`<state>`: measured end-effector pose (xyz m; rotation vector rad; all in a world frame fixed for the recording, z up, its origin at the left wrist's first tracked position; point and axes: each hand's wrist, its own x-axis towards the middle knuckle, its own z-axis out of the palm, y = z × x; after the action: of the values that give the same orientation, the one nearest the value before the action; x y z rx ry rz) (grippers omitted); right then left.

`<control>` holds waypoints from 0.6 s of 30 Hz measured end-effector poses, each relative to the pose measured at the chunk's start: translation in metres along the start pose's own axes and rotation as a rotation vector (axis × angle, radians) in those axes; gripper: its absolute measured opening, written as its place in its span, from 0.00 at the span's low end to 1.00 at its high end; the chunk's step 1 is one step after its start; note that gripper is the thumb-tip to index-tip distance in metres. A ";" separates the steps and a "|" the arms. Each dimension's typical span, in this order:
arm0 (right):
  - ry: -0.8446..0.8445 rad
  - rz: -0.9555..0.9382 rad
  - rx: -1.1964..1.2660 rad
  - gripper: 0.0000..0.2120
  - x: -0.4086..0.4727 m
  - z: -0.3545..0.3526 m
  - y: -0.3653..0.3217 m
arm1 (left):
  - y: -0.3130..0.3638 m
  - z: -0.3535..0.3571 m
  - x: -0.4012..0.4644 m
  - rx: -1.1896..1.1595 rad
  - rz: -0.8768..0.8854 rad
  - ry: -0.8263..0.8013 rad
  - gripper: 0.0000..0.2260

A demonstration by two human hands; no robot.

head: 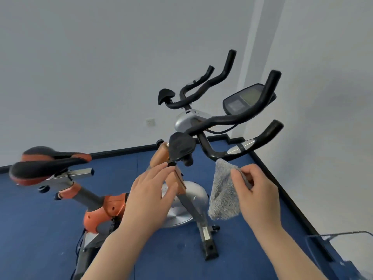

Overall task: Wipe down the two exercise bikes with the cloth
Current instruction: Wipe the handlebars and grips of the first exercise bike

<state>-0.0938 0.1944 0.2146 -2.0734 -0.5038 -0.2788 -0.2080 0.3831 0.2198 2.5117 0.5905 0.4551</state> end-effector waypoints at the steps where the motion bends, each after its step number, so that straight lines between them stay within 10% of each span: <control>1: -0.001 0.011 0.006 0.10 -0.004 0.010 -0.009 | -0.010 -0.010 -0.002 0.006 0.001 0.004 0.17; 18: 0.190 0.140 -0.046 0.09 0.005 0.080 -0.064 | -0.086 -0.055 0.047 -0.051 0.137 -0.117 0.16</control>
<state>-0.1192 0.2930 0.2233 -2.0893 -0.2387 -0.4030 -0.2182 0.4946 0.2263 2.5196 0.3593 0.3642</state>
